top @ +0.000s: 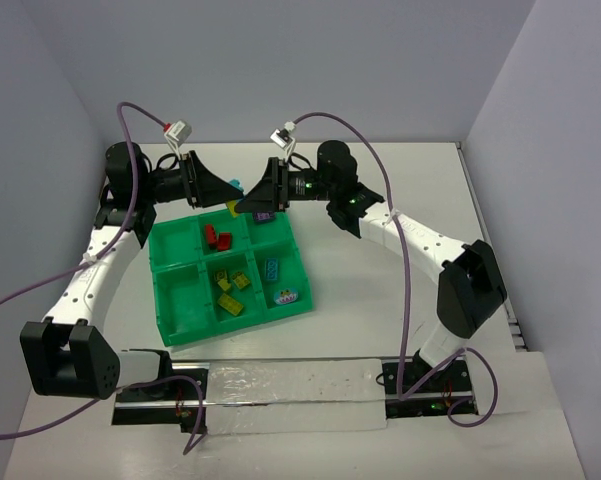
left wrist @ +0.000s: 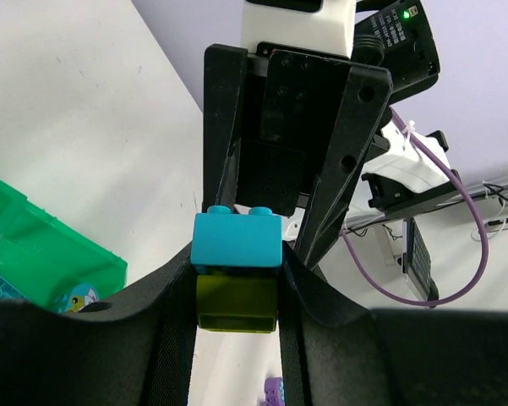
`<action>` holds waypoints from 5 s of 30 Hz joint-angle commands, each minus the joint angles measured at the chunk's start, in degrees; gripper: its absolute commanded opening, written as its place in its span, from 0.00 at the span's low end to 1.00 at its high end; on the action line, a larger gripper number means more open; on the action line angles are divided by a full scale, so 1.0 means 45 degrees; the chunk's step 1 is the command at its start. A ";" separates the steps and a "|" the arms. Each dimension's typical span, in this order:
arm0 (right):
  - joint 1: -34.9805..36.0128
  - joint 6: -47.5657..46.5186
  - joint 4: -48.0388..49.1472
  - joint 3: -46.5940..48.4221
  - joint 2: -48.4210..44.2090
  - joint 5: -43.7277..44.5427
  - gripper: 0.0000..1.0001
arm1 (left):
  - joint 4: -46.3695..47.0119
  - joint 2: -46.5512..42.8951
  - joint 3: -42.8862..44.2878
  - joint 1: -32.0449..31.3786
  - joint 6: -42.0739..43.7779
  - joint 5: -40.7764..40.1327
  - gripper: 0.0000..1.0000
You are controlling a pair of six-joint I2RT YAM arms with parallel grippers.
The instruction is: Sort the legos into containers by color
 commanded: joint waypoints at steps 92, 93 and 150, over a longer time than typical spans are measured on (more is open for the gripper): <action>-0.2247 -0.1921 -0.0574 -0.7172 -0.3245 0.0764 0.00 | 0.1948 0.2467 -0.1162 -0.2547 -0.0373 -0.1281 0.00; -0.2238 -0.2349 -0.1145 -0.7038 -0.3298 0.0985 0.00 | 0.1541 0.2432 -0.1028 -0.2529 -0.0106 -0.1352 0.00; -0.1506 0.1402 0.2898 -0.1270 0.0290 -0.0960 0.70 | -0.3509 0.0208 -0.0707 -0.0440 0.3308 -0.0473 0.00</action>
